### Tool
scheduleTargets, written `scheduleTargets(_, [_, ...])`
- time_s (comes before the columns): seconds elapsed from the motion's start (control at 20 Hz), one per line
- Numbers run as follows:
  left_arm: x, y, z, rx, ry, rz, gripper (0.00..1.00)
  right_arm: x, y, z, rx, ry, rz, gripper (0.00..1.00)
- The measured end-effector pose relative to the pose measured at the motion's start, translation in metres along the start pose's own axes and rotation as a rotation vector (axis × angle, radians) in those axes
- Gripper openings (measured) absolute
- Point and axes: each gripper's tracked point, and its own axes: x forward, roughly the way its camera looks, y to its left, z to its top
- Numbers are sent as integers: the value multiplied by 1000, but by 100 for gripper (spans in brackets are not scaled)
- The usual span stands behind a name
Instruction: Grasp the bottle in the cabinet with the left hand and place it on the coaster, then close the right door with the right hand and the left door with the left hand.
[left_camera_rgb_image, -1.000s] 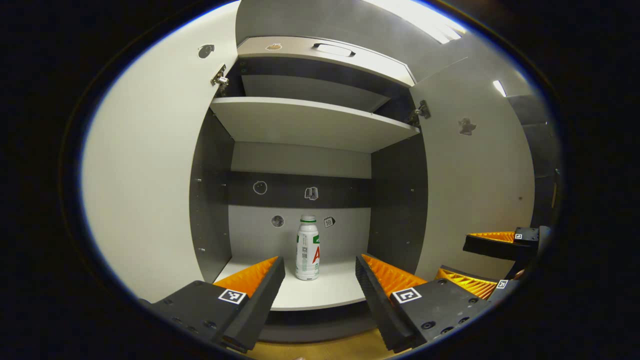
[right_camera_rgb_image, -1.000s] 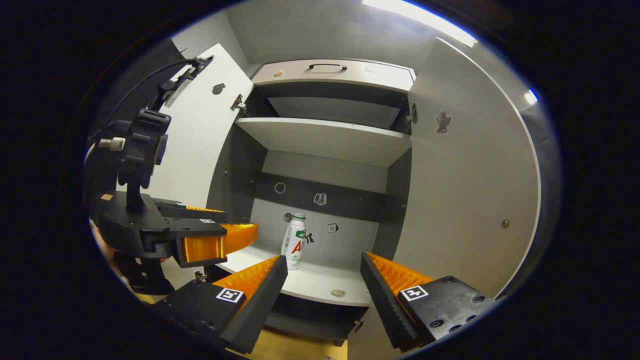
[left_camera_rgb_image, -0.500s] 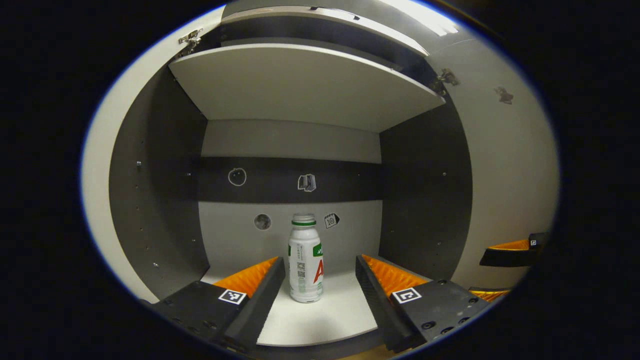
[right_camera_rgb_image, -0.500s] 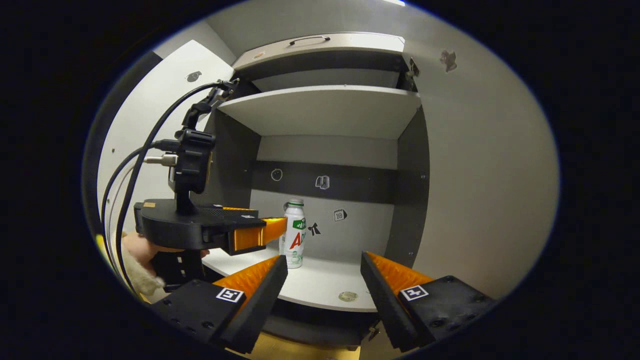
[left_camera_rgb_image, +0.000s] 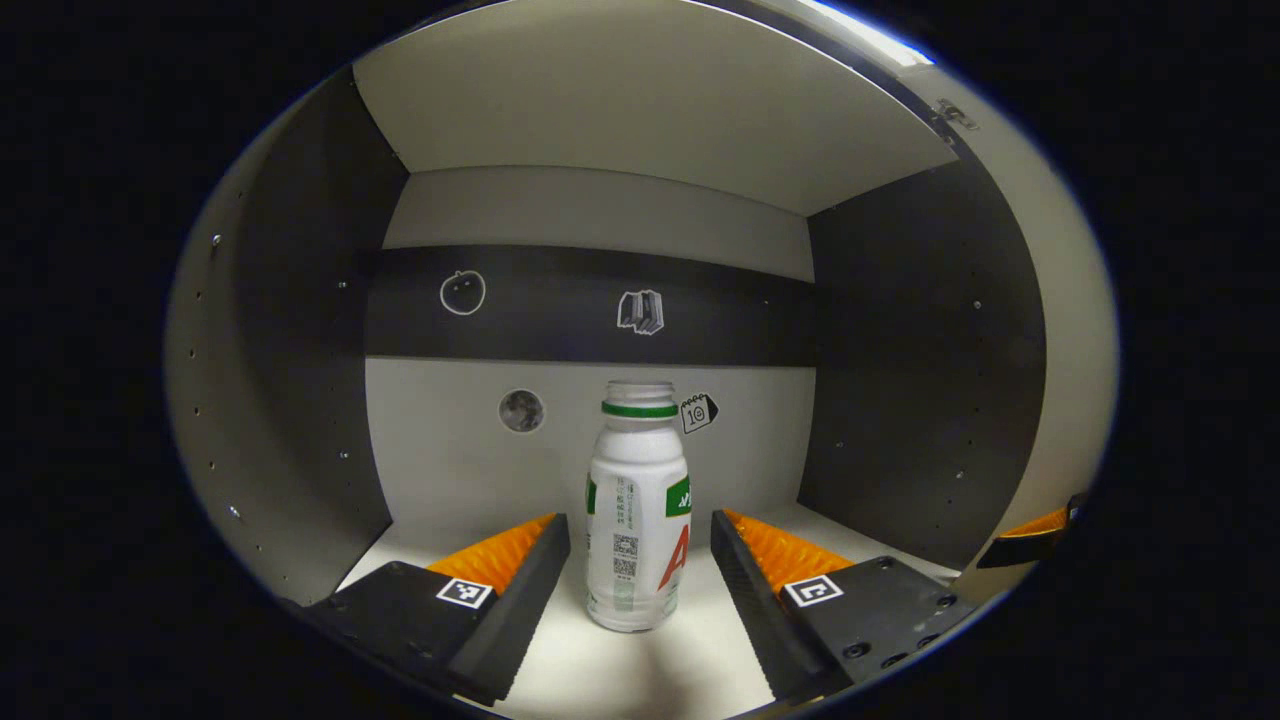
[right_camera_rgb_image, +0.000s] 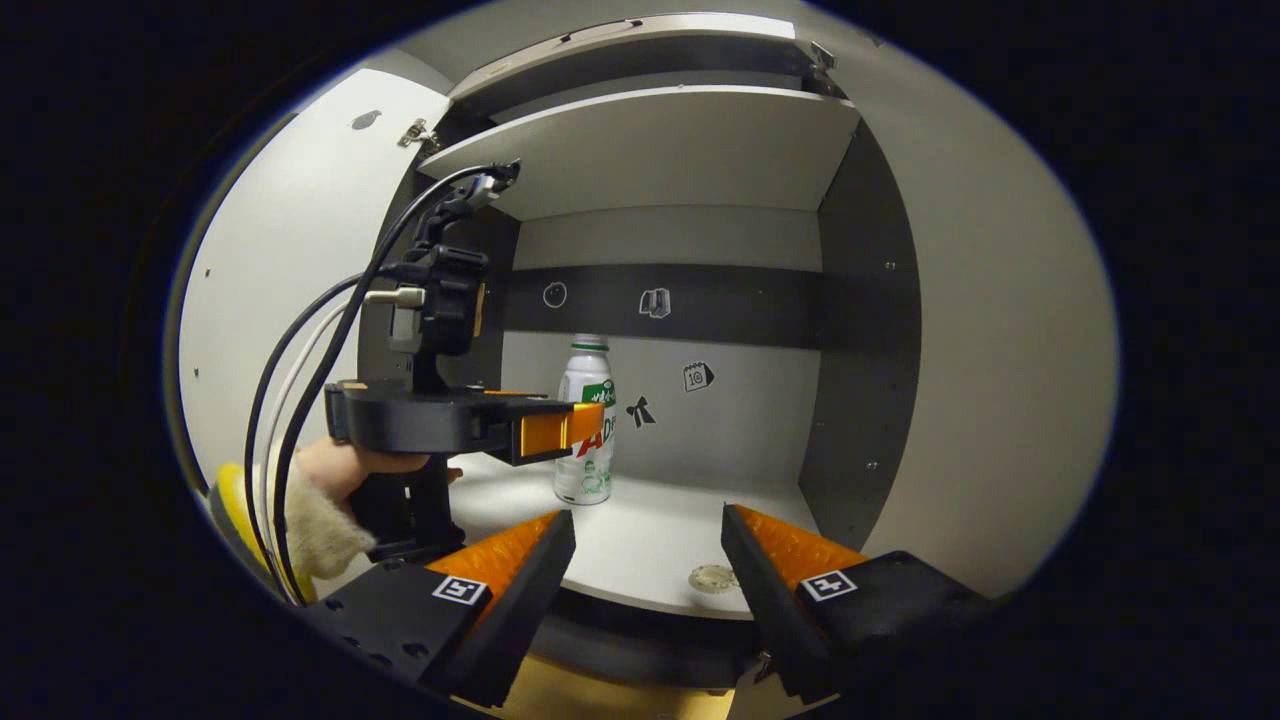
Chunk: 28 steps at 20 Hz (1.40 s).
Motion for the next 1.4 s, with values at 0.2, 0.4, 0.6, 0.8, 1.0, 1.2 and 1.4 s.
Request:
scheduleTargets(0.2, [19, -4, -3, 11, 0, -9, 90, 7, -2, -4, -6, 4, 6, 98])
scheduleTargets(0.4, [34, -4, 2, 13, -19, -2, 87, 10, -1, -7, -2, 7, 18, 98])
scheduleTargets(0.6, [36, -7, 4, 44, -20, -15, 70, 10, -2, -5, 13, 2, 17, 98])
scheduleTargets(0.8, [11, -13, 32, 55, -82, -36, 69, -2, 1, 7, 19, -17, 6, 98])
scheduleTargets(1.0, [-35, -14, 51, 49, -106, -40, 70, -23, 12, 26, 3, -52, 2, 98])
scheduleTargets(1.2, [-92, -13, 64, 20, -121, -35, 69, -54, 33, 45, -10, -89, 0, 98])
scheduleTargets(1.4, [-156, -13, 75, 15, -150, -42, 69, -90, 49, 55, -22, -113, -26, 97])
